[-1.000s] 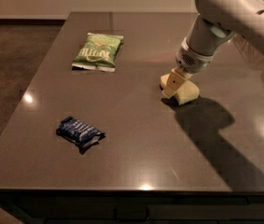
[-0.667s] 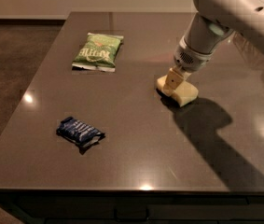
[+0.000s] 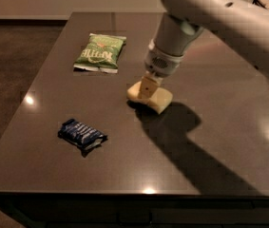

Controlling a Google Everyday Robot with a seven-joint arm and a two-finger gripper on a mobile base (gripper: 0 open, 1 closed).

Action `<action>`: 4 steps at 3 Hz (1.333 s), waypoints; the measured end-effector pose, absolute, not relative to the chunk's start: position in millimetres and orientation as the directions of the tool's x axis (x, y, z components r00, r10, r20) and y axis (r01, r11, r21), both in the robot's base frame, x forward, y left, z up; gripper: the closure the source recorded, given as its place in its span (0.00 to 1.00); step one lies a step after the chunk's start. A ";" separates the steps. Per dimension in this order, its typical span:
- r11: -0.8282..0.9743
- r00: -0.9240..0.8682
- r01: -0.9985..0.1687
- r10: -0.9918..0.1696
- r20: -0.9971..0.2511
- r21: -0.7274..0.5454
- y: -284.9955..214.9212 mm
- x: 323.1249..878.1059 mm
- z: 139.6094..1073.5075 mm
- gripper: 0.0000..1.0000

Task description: Move sponge near rxbar blueberry

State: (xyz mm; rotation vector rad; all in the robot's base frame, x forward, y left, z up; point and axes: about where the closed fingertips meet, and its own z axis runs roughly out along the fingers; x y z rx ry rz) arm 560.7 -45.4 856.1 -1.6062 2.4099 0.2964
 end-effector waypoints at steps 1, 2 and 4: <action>0.210 -0.221 -0.975 -0.923 -0.314 0.070 -0.3 540.1 852.6 1.00; 0.068 -0.093 -0.994 -0.932 -0.350 0.084 30.5 523.3 857.6 0.82; -0.094 0.050 -0.992 -0.914 -0.403 0.089 63.9 501.4 865.9 0.36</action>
Offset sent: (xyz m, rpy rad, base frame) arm -0.0587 0.1095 0.0089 0.1127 0.0418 0.4909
